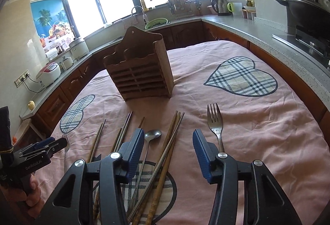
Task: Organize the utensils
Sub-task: 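Lower the right tool onto wooden chopsticks and close it while the left tool closes on a chopstick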
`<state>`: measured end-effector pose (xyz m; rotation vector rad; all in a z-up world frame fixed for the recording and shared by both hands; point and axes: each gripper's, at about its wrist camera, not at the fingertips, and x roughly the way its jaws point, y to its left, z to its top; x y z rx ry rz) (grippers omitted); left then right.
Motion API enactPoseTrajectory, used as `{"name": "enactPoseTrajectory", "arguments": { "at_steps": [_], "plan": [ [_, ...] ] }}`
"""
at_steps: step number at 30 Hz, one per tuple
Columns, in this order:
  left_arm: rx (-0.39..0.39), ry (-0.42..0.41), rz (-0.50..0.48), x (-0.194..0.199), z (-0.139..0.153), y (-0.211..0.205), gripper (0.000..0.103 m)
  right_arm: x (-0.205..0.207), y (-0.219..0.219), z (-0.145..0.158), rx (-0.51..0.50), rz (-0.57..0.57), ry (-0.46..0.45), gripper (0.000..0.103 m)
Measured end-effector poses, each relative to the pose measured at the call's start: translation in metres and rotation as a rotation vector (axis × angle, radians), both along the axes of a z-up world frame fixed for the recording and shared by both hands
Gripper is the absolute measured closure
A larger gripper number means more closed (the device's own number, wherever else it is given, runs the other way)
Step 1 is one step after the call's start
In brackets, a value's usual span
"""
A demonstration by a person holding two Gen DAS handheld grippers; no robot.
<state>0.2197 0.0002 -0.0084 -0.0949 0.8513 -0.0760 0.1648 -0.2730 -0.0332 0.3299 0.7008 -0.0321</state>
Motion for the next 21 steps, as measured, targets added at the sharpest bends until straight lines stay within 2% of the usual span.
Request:
{"name": "enactPoseTrajectory", "arguments": {
  "at_steps": [5, 11, 21],
  "plan": [
    [0.021, 0.039, -0.032, 0.037, -0.007, -0.011, 0.041, 0.029, -0.009, -0.013, 0.039, 0.002, 0.045, 0.060],
    [0.030, 0.089, -0.053, 0.086, -0.024, -0.019, 0.045, 0.056, -0.019, -0.032, 0.067, -0.002, 0.108, 0.061],
    [0.051, 0.151, -0.088, 0.142, -0.057, -0.031, 0.059, 0.085, -0.027, -0.054, 0.107, 0.001, 0.180, 0.066]
  ]
}}
